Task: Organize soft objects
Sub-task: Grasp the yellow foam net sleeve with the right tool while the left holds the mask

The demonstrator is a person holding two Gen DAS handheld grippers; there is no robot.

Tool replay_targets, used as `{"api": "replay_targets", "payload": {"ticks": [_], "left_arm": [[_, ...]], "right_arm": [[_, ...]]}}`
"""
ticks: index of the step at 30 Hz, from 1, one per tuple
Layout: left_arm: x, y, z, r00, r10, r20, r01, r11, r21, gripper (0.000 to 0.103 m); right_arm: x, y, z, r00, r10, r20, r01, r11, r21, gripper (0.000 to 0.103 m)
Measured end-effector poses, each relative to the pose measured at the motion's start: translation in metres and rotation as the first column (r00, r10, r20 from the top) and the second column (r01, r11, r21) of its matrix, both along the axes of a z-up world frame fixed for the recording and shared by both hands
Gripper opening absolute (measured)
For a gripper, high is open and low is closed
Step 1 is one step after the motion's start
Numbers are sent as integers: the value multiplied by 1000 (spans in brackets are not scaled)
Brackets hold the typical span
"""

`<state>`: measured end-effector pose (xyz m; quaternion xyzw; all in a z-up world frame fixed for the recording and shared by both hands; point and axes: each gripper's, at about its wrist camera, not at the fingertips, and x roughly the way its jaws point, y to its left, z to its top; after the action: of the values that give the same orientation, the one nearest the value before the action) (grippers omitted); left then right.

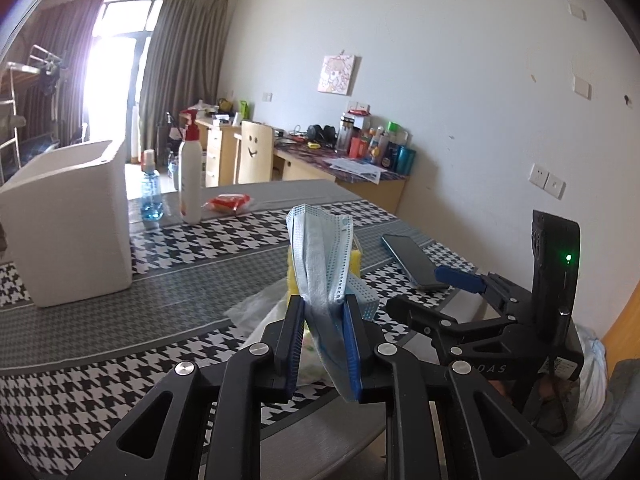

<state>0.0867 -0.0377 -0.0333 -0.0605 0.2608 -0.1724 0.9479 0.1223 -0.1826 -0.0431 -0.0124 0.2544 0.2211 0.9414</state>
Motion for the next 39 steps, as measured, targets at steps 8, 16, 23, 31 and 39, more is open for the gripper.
{"api": "replay_targets", "payload": {"ticks": [8,16,23,31,39], "left_arm": [[-6,16,1,999,47,8,-47,999,-8,20],[-7,29,3,997,82,6,-82,996,-25,20],[-15,24,4,998,56,25,-55,998,-21,20],[-21,24,3,999,41,20,-41,999,-11,20],[-28,27,6,999,23,25,-23,1000,0,20]], "right_arm": [[-2,14,-2,999,40,-8,-40,999,-8,102],[-2,22,-15,997,62,-50,-64,997,-33,102],[1,33,-11,995,97,-38,-99,994,-48,102],[16,46,-7,988,148,-33,-150,988,-40,102],[28,50,-9,982,185,-44,-185,983,-12,97]]}}
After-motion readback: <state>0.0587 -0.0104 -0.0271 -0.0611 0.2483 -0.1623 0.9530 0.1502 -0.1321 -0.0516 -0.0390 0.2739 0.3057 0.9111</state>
